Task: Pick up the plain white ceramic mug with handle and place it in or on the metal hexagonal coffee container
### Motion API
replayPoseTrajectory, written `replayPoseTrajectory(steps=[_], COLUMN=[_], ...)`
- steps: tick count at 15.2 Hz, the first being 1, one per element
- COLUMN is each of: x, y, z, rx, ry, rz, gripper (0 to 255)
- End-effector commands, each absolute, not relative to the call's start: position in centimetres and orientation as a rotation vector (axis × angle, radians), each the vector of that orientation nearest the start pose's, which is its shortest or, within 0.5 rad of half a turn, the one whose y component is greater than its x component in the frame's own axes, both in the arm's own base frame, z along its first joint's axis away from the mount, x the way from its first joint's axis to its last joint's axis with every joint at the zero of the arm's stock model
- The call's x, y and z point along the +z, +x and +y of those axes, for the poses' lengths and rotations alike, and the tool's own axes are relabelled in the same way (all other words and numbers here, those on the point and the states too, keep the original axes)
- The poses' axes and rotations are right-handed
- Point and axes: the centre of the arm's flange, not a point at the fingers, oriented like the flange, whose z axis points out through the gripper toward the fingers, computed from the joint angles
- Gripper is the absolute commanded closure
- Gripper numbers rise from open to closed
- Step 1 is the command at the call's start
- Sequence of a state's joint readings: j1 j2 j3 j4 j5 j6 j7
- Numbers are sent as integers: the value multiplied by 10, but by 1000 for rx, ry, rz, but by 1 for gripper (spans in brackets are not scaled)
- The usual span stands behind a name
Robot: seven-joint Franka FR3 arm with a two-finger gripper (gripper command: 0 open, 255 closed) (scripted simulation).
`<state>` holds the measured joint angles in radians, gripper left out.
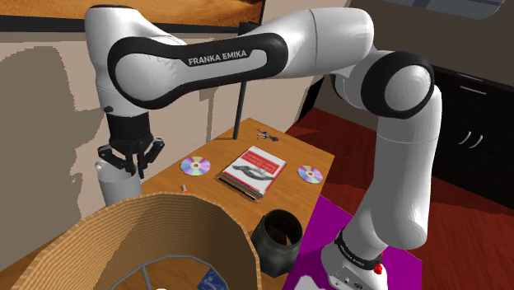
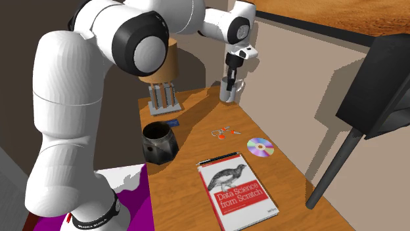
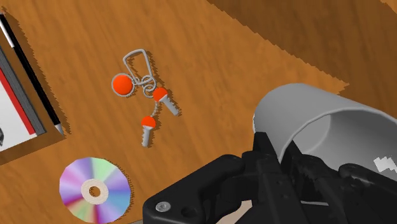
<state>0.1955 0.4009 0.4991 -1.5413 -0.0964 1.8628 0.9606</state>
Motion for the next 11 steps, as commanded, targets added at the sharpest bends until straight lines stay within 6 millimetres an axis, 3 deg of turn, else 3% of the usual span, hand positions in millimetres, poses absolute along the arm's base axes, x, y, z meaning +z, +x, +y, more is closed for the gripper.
replayPoseTrajectory(steps=[1, 11], x=[452, 505], y=[540, 540], z=[383, 383], rx=[142, 142], ry=[-3068, -3068], rz=[413, 413], gripper=[255, 255])
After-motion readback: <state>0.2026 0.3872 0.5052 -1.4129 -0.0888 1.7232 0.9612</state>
